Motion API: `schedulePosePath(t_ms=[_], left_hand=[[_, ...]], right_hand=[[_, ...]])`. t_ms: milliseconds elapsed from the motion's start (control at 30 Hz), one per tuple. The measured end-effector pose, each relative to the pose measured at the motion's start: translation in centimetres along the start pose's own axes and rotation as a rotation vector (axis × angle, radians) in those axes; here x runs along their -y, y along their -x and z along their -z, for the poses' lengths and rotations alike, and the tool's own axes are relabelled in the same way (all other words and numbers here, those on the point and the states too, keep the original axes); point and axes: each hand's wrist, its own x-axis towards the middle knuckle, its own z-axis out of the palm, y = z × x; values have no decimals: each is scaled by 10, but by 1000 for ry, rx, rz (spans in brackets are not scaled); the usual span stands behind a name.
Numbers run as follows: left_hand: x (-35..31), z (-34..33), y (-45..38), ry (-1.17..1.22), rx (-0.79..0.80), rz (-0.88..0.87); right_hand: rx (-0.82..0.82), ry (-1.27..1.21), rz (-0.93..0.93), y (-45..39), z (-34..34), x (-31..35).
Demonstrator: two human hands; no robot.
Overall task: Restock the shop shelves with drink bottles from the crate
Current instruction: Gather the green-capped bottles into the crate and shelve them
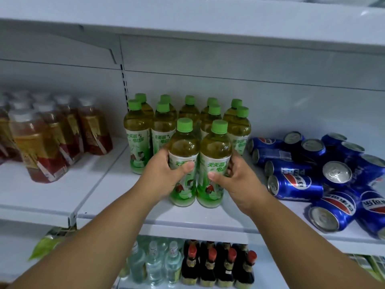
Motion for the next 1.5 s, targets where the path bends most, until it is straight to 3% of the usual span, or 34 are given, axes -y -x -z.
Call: schedulePosePath(t_ms=[100, 233, 367, 600, 700, 800, 1267, 1500], left_hand=[[9, 0, 8, -108, 10, 17], [24, -10, 26, -318, -143, -24], [29, -19, 20, -368, -207, -54], [18, -26, -2, -443, -209, -47], [28, -29, 15, -313, -286, 68], [32, -37, 23, -268, -241, 158], [37, -41, -28, -611, -200, 49], [41, -43, -38, -670, -230, -35]], right_hand=[[-22, 79, 63, 1, -3, -6], [-188, 421, 114, 6, -3, -15], [-318, 653, 42, 6, -10, -23], [-328, 722, 47, -2, -9, -23], [-324, 734, 30, -2, -9, -23], [-341, 737, 36, -1, -9, -24], [-352, 784, 44, -2, -8, -32], [-355, 789, 33, -2, -8, -32]])
